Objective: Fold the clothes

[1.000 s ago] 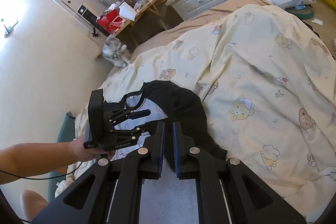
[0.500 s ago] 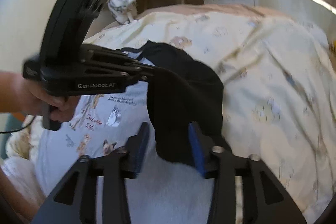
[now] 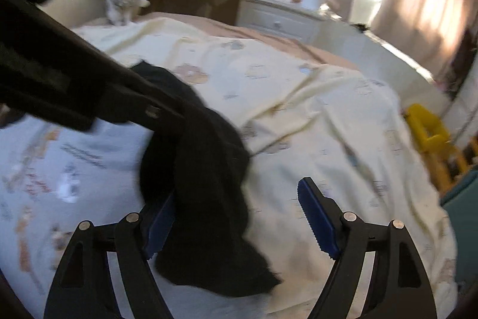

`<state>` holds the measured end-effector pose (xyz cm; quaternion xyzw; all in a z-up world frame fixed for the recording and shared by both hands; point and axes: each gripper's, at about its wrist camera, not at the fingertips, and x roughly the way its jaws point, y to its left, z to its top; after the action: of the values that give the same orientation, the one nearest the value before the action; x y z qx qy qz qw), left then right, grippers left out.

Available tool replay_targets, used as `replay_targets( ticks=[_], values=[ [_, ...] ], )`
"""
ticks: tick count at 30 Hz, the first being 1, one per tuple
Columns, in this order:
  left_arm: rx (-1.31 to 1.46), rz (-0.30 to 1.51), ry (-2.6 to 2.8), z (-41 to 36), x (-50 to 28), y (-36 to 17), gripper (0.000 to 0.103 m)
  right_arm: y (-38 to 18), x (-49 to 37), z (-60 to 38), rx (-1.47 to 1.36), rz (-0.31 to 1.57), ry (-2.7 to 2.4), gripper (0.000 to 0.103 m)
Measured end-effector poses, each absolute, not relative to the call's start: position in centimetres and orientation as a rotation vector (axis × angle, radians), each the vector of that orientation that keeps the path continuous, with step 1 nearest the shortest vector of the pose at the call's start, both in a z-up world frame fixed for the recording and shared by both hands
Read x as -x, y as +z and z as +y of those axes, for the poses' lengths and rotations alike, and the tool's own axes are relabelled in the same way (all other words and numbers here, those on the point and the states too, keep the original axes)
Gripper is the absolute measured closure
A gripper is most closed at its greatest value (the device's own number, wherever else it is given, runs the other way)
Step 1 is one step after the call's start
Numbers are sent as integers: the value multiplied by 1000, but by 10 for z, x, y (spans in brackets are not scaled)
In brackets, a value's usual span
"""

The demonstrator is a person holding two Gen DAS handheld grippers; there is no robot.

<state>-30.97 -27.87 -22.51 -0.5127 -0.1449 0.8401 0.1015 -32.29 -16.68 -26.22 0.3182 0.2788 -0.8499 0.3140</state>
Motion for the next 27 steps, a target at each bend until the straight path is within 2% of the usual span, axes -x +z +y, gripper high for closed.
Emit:
replay_targets(
  ticks=[1,3,5,9,13,17,19,24,26,27],
  values=[
    [1511,-430,2494,-281,310,-224,102,-265,326,-165,-834,764,-2253,25],
    [1503,-471,2488,-286,310,-223,102,-267,338,-147,-879,682,-2266,31],
    [1491,-479,2475,-288,311,-223,102,-266,347,-128,-891,603,-2290,32],
    [1490,-426,2460,-280,312,-222,102,-261,355,-100,-879,486,-2290,40],
    [1487,-406,2480,-280,314,-220,102,-263,372,-80,-997,328,-2189,41],
    [1495,-361,2499,-284,315,-218,102,-260,376,-67,-1000,372,-2200,41],
    [1503,-326,2505,-284,315,-217,102,-259,379,-63,-997,375,-2199,49],
    [1563,-273,2540,-290,319,-222,102,-253,379,-59,-1001,362,-2152,54],
    [1575,-269,2562,-296,321,-223,102,-246,381,-51,-1028,248,-2090,59],
    [1579,-263,2574,-298,322,-223,102,-243,382,-49,-1035,202,-2060,66]
  ],
)
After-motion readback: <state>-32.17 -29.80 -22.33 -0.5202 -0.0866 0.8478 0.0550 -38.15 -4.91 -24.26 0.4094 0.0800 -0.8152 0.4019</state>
